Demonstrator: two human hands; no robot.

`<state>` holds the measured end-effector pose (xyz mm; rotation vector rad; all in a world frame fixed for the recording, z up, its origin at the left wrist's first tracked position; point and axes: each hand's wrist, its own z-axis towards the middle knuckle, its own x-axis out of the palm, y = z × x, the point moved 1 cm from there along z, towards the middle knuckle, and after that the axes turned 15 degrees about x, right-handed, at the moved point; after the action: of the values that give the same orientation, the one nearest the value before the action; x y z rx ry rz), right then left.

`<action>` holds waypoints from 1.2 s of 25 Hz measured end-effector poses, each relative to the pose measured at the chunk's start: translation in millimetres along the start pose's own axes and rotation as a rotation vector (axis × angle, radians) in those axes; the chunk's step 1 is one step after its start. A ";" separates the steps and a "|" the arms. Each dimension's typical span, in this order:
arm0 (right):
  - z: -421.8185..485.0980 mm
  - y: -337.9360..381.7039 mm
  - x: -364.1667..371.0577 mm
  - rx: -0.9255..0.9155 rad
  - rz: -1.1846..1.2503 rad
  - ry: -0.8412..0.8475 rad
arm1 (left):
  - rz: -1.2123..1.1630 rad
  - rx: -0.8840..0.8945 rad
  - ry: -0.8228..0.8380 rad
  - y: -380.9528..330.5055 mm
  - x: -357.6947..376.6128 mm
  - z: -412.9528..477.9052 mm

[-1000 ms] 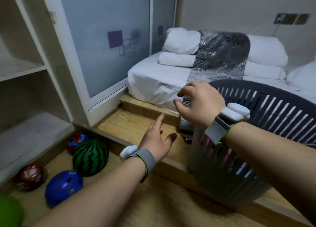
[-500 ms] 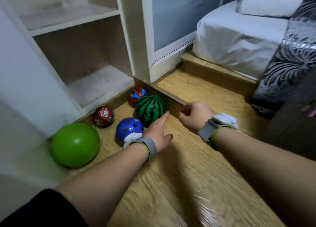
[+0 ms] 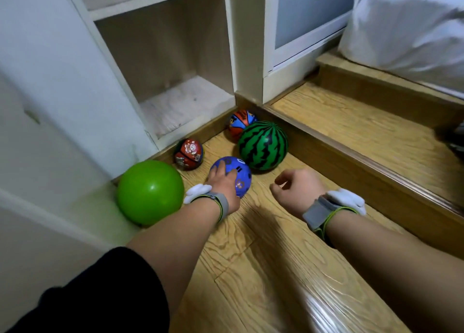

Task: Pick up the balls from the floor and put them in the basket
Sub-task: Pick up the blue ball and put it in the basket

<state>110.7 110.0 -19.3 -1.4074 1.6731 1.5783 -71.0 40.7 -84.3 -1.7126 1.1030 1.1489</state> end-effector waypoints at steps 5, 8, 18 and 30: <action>0.2 -8.6 3.3 0.080 0.067 0.029 | -0.024 -0.012 0.102 15.0 22.4 9.4; 2.0 -12.6 5.5 0.119 0.080 0.043 | -0.006 0.039 -0.133 10.0 20.8 0.7; 1.0 -36.9 9.5 0.183 0.078 0.188 | -0.342 -0.086 0.119 -3.4 39.2 -14.8; -10.1 -73.3 -57.2 0.459 0.478 0.448 | -0.866 0.096 -0.143 -67.8 -3.1 -27.0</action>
<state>199.5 134.1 -2.4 -1.2266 2.5900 1.0067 -0.8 38.1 -64.5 -1.7171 0.2408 0.6287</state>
